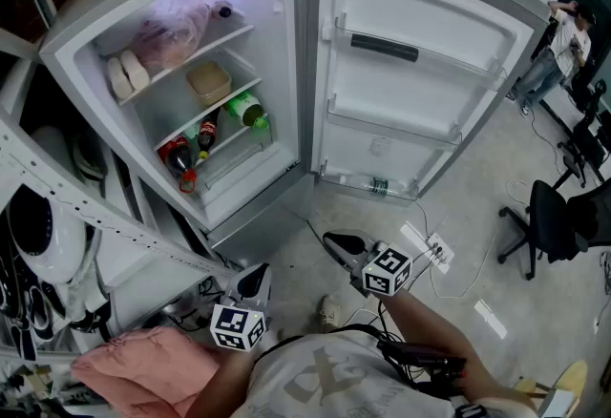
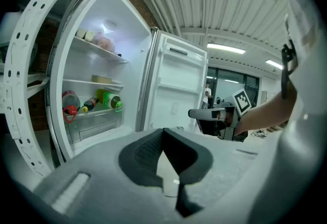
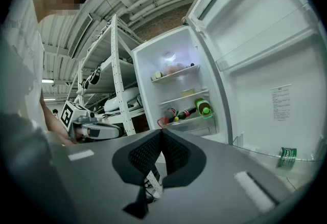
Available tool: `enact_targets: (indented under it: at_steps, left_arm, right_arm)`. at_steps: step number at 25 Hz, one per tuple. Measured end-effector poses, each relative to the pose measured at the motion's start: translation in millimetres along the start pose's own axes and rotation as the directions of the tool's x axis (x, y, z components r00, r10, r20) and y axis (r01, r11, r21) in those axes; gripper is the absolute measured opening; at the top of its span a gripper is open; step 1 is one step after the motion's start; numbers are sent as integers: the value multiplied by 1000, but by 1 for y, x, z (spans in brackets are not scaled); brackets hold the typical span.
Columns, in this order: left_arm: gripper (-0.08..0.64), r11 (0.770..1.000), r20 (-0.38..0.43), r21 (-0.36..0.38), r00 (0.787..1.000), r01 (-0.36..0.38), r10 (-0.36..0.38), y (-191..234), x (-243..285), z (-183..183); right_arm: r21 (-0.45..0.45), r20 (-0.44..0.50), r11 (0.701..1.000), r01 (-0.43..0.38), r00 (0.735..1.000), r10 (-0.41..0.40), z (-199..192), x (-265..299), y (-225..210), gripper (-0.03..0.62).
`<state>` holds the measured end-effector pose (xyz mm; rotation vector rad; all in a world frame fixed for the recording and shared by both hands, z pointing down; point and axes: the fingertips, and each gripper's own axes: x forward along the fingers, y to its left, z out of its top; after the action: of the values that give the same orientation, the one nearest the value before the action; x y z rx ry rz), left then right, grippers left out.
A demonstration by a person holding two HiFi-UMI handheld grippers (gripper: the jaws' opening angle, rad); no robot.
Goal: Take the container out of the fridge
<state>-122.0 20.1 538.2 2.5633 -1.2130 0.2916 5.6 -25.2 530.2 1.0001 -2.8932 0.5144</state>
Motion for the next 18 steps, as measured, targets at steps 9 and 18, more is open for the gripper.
enact_targets:
  at_steps: [9, 18]
  left_arm:
    - [0, 1000, -8, 3, 1000, -27, 27, 4, 33, 9]
    - [0, 997, -22, 18, 997, -70, 70, 4, 65, 16]
  right_arm:
    - [-1, -4, 1000, -30, 1000, 30, 9, 6, -33, 7]
    - [21, 5, 999, -48, 999, 48, 15, 10, -71, 8]
